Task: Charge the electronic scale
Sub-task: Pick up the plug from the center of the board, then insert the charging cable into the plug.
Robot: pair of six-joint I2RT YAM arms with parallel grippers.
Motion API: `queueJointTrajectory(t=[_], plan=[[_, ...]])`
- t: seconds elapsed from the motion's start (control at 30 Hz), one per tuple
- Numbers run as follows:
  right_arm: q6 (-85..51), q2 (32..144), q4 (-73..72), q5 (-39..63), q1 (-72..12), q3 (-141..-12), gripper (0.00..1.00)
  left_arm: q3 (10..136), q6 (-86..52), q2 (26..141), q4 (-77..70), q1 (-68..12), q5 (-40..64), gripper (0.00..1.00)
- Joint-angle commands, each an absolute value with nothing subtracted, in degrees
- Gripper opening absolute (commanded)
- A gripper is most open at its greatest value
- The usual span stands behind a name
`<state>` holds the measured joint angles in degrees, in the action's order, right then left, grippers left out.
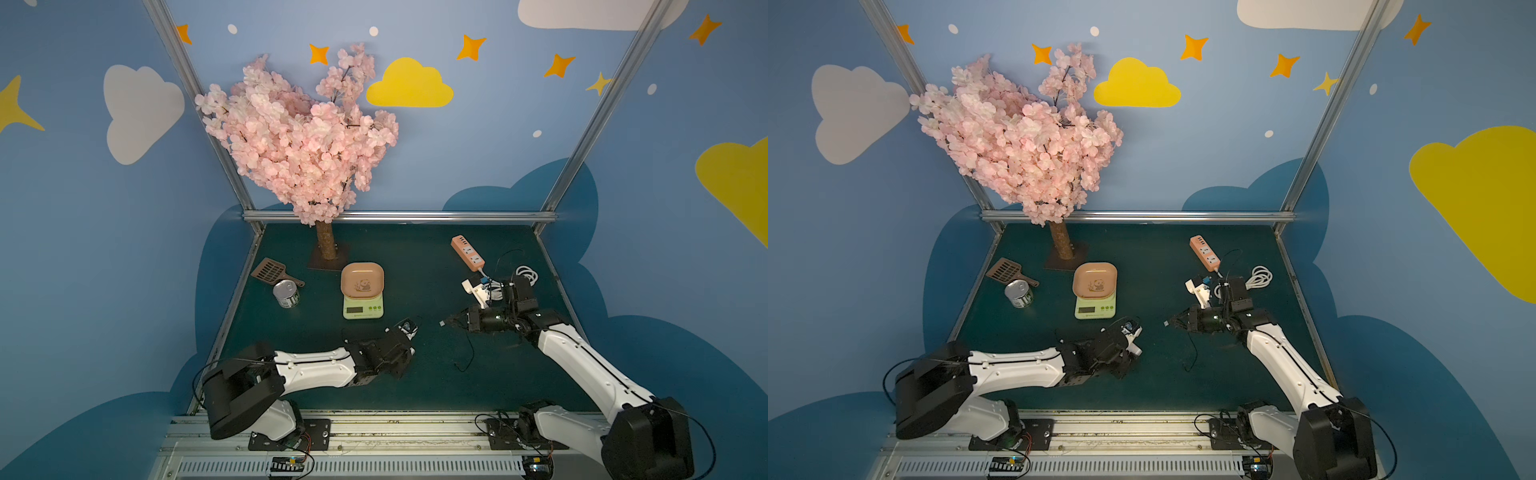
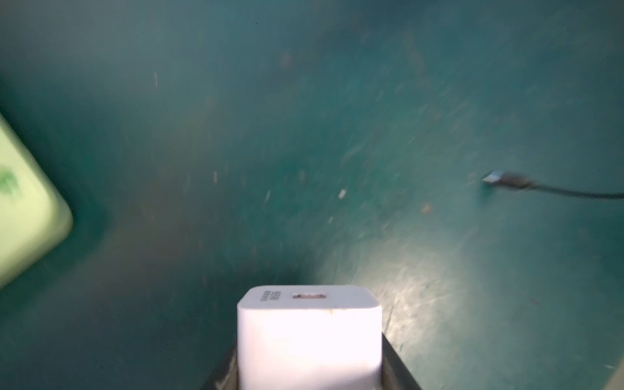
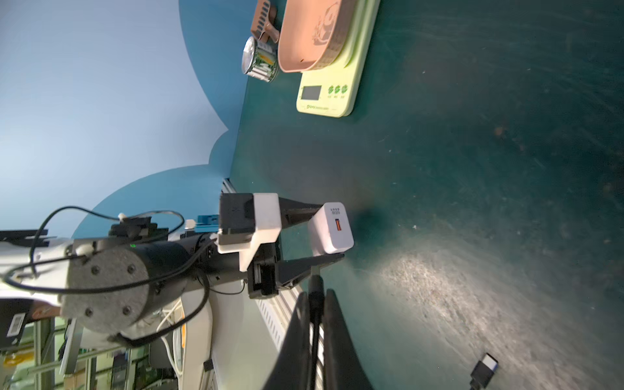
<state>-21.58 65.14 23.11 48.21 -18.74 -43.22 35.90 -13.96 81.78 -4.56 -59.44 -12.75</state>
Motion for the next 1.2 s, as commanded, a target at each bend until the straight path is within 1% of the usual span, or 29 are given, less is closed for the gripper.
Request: queueJointTrajectory(t=[0.0, 0.13, 0.27, 0.47, 0.63, 0.87, 1.03, 1.17], plan=[[-19.44, 62.84, 25.17, 50.80, -20.54, -45.57, 0.00, 33.81, -1.37, 77.22, -17.50, -58.34, -7.29, 0.32], [-18.70, 60.29, 27.14, 50.45, -22.09, -46.06, 0.00, 30.12, 5.82, 72.67, -28.12, -57.17, -1.67, 0.31], [-18.88, 58.12, 28.49, 50.45, -23.57, -46.70, 0.00, 28.68, 13.91, 71.28, -36.20, -57.00, 1.94, 0.29], [-18.85, 53.61, 30.33, 46.57, -25.65, -47.39, 0.00, 28.48, 20.55, 71.90, -40.59, -55.56, 4.67, 0.29], [-21.33, 50.72, 27.77, 45.31, -26.31, -45.83, 0.00, 27.91, 22.41, 72.63, -44.97, -55.28, 6.77, 0.30], [-26.79, 49.06, 19.32, 44.96, -26.58, -41.74, 0.00, 27.43, 22.72, 75.46, -50.59, -55.28, 7.85, 0.30], [-28.08, 48.02, 17.39, 41.89, -26.69, -40.87, 0.00, 27.42, 22.59, 75.83, -51.35, -55.28, 8.09, 0.30], [-29.59, 47.80, 14.30, 41.75, -26.72, -39.60, 0.00, 28.06, 22.65, 76.55, -51.38, -55.28, 8.21, 0.30]])
